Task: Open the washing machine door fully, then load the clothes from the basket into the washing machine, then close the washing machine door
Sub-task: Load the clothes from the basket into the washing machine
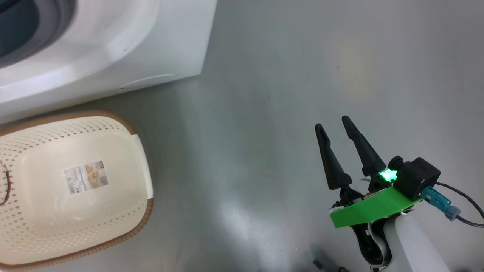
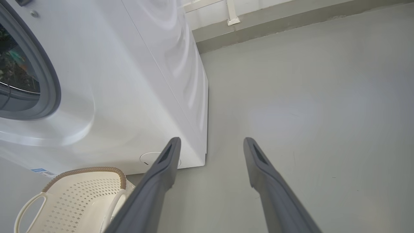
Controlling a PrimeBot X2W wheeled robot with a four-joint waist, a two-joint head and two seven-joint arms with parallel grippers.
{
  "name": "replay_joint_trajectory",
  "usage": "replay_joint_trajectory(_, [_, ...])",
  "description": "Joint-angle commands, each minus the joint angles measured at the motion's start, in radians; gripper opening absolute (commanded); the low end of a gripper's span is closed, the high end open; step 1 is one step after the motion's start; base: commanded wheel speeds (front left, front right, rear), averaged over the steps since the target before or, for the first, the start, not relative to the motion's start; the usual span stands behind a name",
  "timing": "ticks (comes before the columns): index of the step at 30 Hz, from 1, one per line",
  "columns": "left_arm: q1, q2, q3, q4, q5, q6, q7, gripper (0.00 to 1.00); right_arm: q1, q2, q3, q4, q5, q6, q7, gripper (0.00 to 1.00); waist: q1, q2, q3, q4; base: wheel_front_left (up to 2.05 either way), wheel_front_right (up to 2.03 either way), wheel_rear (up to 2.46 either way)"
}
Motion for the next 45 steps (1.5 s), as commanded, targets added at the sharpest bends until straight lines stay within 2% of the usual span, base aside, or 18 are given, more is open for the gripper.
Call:
replay_joint_trajectory(1, [-0.028, 0.058, 0.015, -0.015, 0.008, -0.006, -0.008, 0.0, 0.023, 0.003, 0.021, -0.025, 0.005, 0.003, -0.005, 1.0, 0.0, 0.0, 0.014, -0.014, 0.0, 0.0, 0.0])
replay_joint_trajectory(9, [-0.115, 0.102, -0.021, 0.018, 0.0, -0.009, -0.016, 0.0, 0.033, 0.003, 0.045, -0.045, 0.029, 0.003, -0.005, 1.0, 0.0, 0.0, 0.071, -0.056, 0.0, 0.0, 0.0])
replay_joint_trajectory(25, [-0.323, 0.245, -0.134, 0.033, -0.068, -0.01, -0.036, 0.0, 0.045, 0.003, 0.088, -0.078, 0.063, 0.003, -0.005, 1.0, 0.0, 0.0, 0.155, -0.108, 0.0, 0.0, 0.0])
replay_joint_trajectory(38, [-0.37, 0.312, -0.248, 0.126, -0.184, -0.01, 0.158, 0.0, 0.058, 0.003, 0.108, -0.09, 0.074, 0.003, -0.005, 1.0, 0.0, 0.0, 0.193, -0.132, 0.0, 0.0, 0.0])
replay_joint_trajectory(45, [-0.379, 0.324, -0.263, 0.147, -0.188, -0.01, 0.123, 0.0, 0.058, 0.003, 0.105, -0.09, 0.08, 0.003, -0.005, 1.0, 0.0, 0.0, 0.197, -0.134, 0.0, 0.0, 0.0])
